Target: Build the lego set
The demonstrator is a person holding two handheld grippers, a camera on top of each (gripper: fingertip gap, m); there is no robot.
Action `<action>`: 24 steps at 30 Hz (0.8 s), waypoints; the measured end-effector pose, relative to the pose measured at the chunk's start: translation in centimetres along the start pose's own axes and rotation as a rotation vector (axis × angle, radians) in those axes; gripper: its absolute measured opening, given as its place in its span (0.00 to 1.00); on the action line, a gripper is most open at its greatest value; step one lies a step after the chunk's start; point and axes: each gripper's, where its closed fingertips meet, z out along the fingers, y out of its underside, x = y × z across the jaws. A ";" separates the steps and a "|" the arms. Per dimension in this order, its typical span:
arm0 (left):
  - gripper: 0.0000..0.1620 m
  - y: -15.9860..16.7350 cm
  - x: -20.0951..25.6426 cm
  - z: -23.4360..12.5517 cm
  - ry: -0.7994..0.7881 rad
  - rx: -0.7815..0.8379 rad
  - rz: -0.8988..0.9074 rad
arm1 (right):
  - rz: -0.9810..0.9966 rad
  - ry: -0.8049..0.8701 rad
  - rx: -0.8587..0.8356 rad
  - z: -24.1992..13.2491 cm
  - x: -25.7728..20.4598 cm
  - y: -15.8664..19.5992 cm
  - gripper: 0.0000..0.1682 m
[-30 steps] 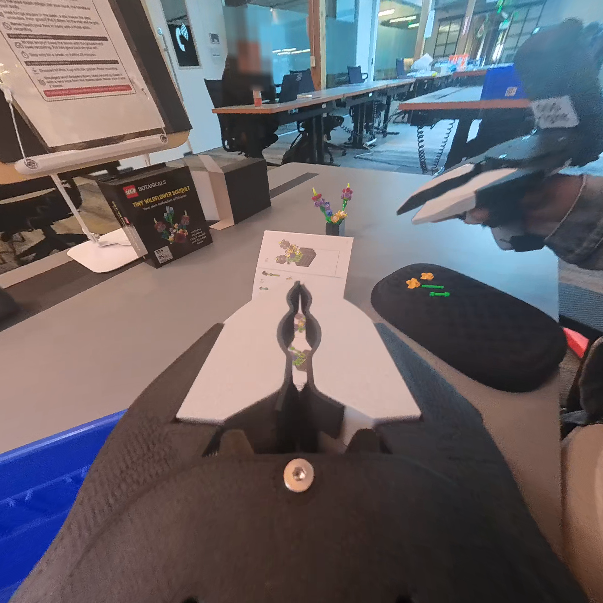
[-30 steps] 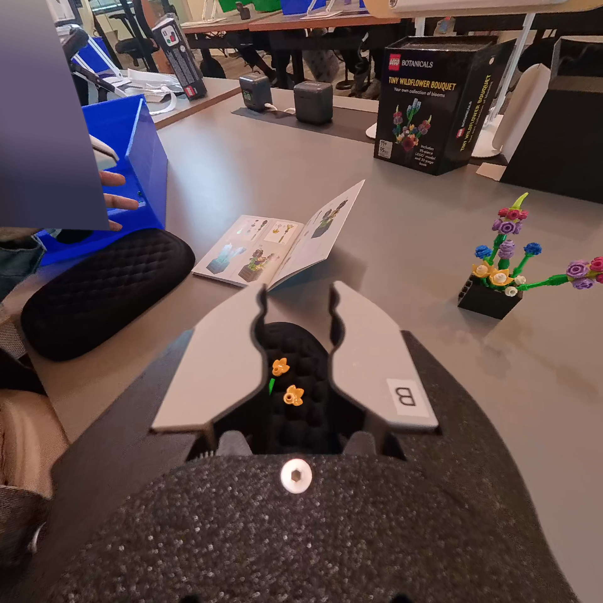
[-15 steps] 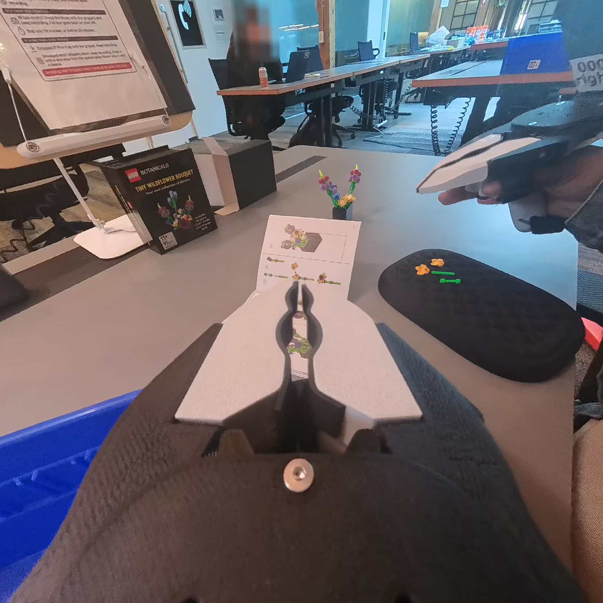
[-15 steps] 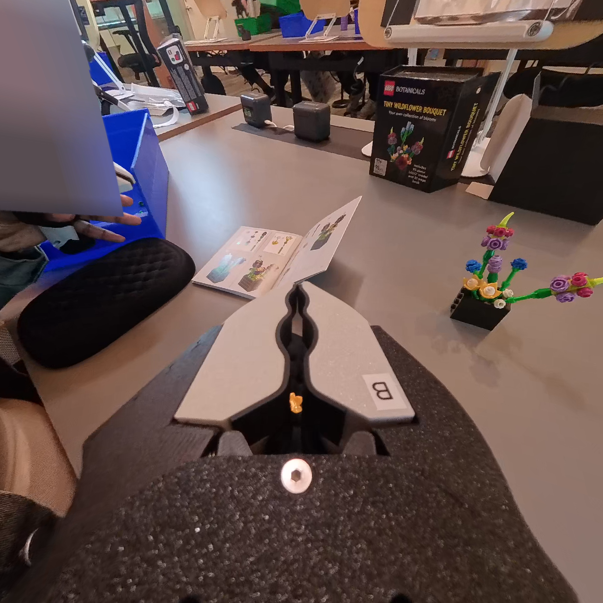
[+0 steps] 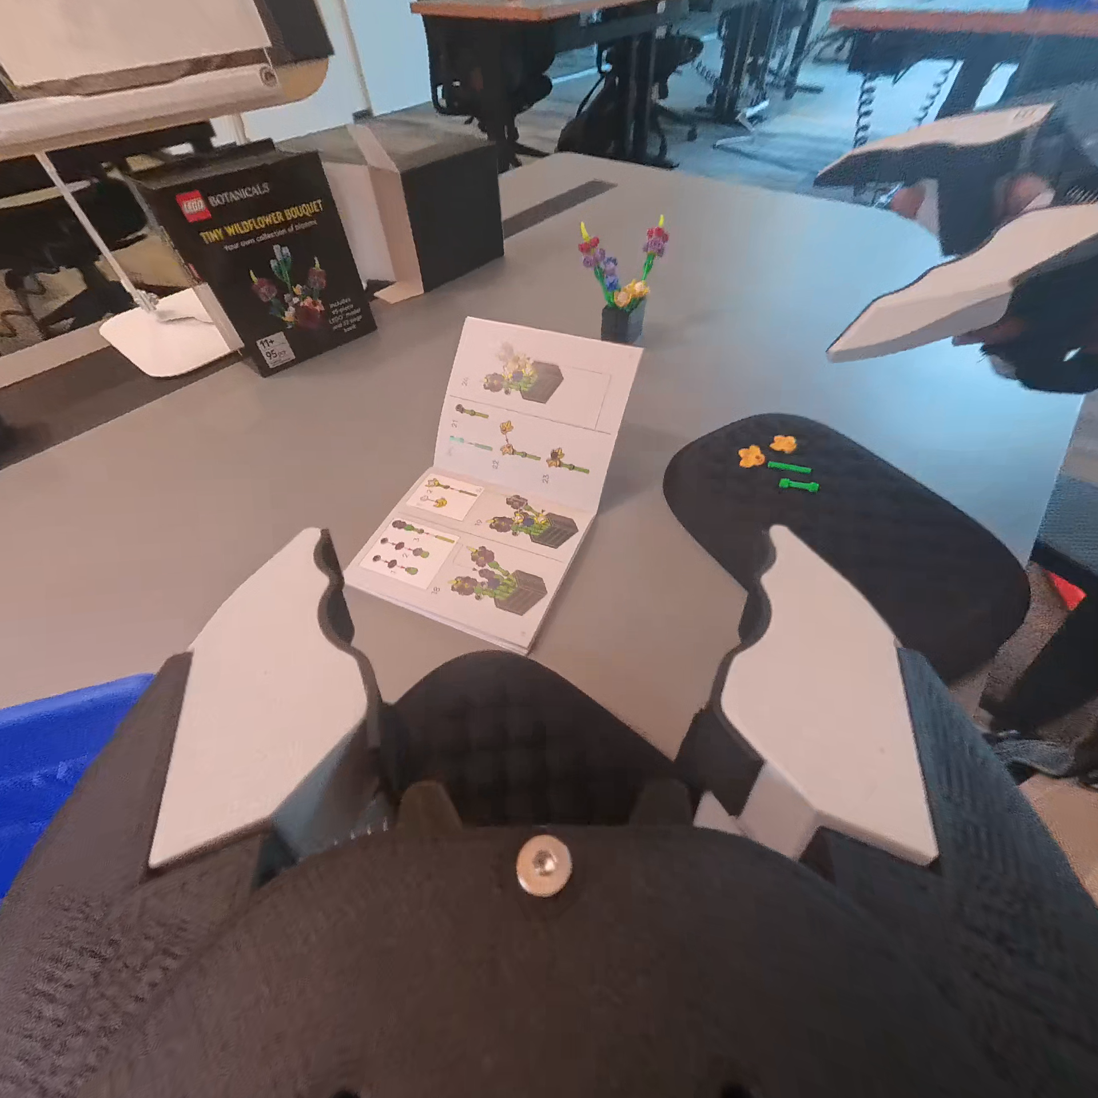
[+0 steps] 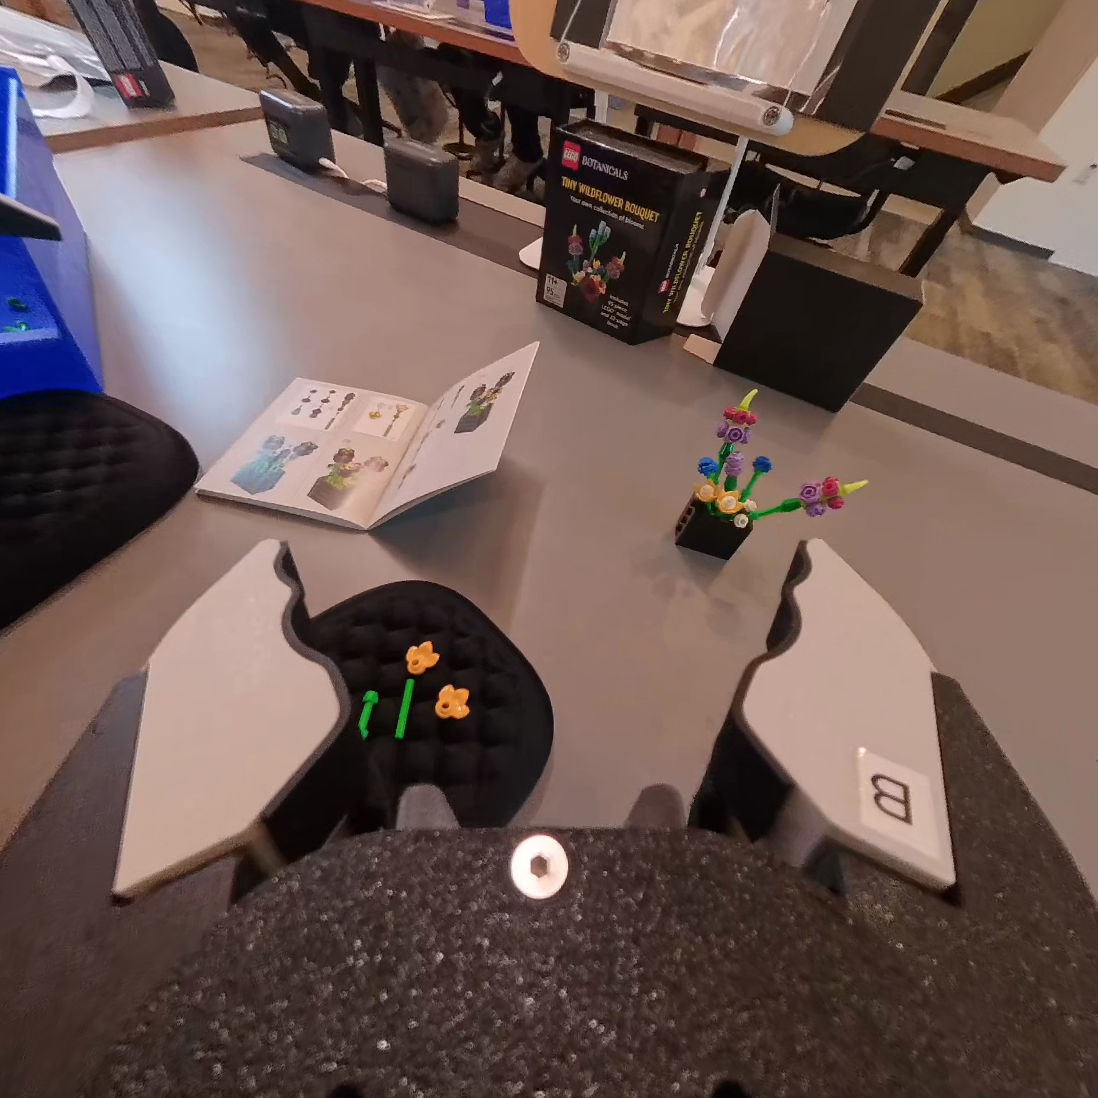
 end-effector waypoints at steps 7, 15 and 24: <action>0.80 1.0 0.6 0.3 -0.058 -0.104 0.011 | -0.022 0.073 -0.103 -1.3 -0.3 0.8 0.88; 0.88 1.6 1.6 -0.2 -0.135 -0.207 0.100 | -0.075 0.136 -0.224 -3.1 -1.4 1.5 0.88; 0.89 1.9 4.5 1.0 -0.088 -0.238 0.163 | -0.135 0.090 -0.251 -2.4 -4.1 1.6 0.88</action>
